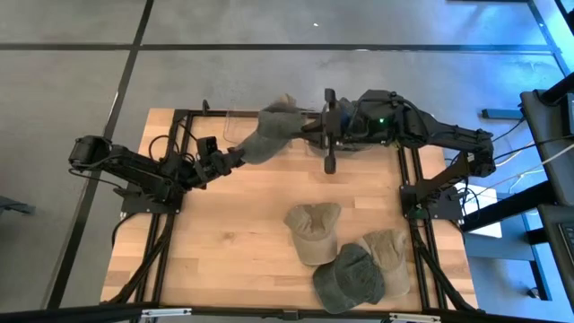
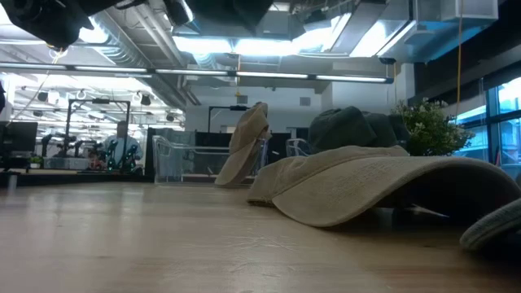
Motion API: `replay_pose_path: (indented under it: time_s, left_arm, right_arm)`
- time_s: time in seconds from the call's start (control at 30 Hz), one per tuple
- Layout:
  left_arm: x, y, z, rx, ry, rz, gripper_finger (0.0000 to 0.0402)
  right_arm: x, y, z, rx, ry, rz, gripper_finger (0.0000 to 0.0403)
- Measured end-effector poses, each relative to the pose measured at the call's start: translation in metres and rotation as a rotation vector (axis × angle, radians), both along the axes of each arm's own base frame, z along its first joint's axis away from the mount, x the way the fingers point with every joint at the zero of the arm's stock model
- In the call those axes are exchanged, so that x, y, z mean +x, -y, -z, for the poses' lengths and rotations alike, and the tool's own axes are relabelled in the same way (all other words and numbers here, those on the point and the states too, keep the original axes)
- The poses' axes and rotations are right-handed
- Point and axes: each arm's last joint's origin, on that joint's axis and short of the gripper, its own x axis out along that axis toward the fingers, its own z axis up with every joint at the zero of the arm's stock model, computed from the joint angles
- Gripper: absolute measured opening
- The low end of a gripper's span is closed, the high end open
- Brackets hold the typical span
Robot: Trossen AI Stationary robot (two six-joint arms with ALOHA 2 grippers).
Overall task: Pick & Place hat
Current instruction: Put the black cap into the right transparent bin
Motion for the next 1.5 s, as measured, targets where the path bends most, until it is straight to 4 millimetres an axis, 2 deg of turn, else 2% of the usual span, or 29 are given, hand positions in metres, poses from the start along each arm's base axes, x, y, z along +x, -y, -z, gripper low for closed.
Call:
replay_pose_path:
  time_s: [0.23, 0.37, 0.7, 0.83, 1.03, 1.2, 1.33, 1.5]
  left_arm:
    - [0.001, -0.001, 0.002, 0.014, -0.021, -0.001, 0.0128]
    - [-0.001, 0.000, -0.001, 0.090, -0.006, -0.030, 0.0127]
    - [-0.001, 0.002, -0.002, 0.109, 0.005, -0.030, 0.0124]
    - [-0.001, 0.002, -0.002, 0.106, 0.004, -0.032, 0.0093]
    - [-0.001, -0.001, -0.002, 0.106, 0.003, -0.042, 0.0015]
    - [-0.001, -0.002, -0.002, 0.134, -0.002, -0.063, 0.0013]
    - [-0.001, -0.001, -0.002, 0.184, -0.008, -0.074, 0.0010]
    - [-0.003, 0.000, -0.003, 0.245, -0.007, -0.073, 0.0009]
  right_arm:
    - [0.000, -0.008, -0.001, -0.008, 0.014, -0.028, 0.0012]
    - [0.000, -0.013, 0.000, -0.020, 0.005, -0.051, 0.0012]
    - [0.000, -0.013, 0.000, -0.007, 0.005, -0.051, 0.0016]
    - [0.000, -0.013, 0.000, -0.007, 0.005, -0.051, 0.0014]
    - [0.000, -0.013, 0.000, -0.006, 0.004, -0.054, 0.0026]
    - [0.000, -0.013, 0.001, -0.006, -0.012, -0.056, 0.0035]
    - [-0.001, -0.015, 0.005, 0.022, -0.055, -0.101, 0.0066]
    - [-0.004, -0.015, 0.014, 0.167, -0.159, -0.074, 0.0140]
